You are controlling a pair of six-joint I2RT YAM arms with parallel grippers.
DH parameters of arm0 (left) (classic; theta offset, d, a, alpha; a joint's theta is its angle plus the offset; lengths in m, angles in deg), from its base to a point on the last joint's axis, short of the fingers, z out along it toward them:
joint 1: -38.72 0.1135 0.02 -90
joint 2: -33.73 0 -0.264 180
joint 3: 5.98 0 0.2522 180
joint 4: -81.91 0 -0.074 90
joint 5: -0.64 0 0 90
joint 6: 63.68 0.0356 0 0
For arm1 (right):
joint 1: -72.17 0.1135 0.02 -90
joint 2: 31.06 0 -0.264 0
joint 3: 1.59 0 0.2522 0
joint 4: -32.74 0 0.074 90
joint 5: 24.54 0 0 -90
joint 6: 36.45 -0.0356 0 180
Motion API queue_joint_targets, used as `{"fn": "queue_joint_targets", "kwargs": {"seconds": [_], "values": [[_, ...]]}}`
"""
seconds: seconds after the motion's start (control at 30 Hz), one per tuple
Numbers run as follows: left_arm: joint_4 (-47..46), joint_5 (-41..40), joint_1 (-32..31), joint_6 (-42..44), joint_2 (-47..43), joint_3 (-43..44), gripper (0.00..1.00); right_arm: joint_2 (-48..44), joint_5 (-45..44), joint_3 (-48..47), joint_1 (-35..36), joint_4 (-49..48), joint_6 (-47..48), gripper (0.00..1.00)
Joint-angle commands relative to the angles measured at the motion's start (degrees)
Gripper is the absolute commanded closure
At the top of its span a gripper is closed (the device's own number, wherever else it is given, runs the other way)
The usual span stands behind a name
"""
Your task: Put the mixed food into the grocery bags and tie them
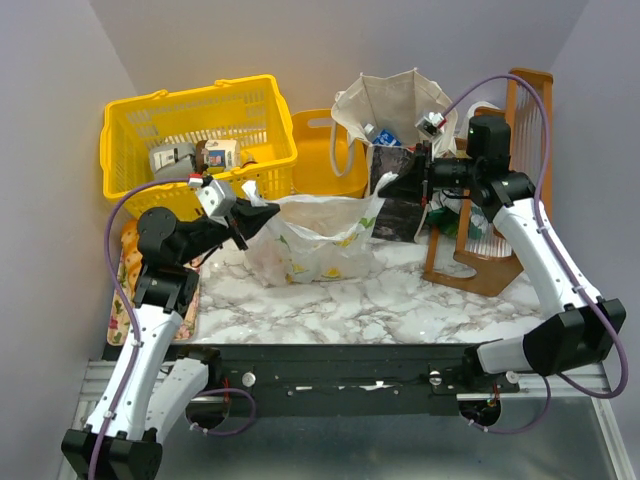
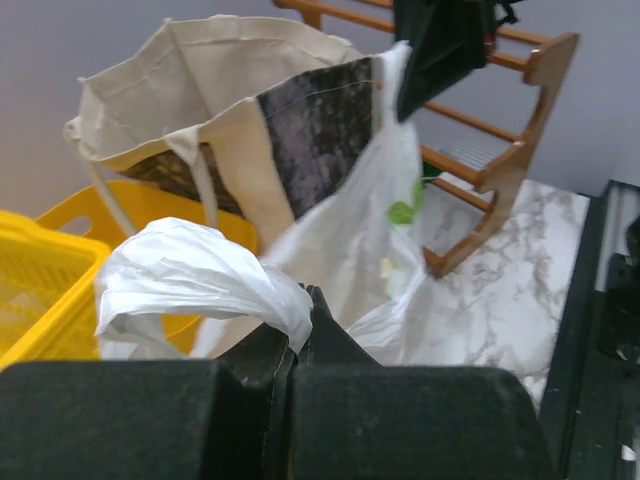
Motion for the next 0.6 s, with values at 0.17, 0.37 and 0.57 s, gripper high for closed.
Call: {"fn": "queue_joint_targets", "kwargs": {"seconds": [0.17,0.37,0.57], "values": [[7.59,7.29,-8.90,-0.87,0.64,2.90,1.00,0.56,-14.77,-6.14,1.68,6.06,0.47,0.62],[10.14,6.15,-8.90,2.73,0.55,1.14,1.00,-3.21,-19.60,-12.10,3.44,7.83,3.89,0.17],[10.50,8.61,-8.90,2.65,2.05,0.87,1.00,-3.84,-23.48,-17.03,9.31,4.32,6.79,0.06]]}}
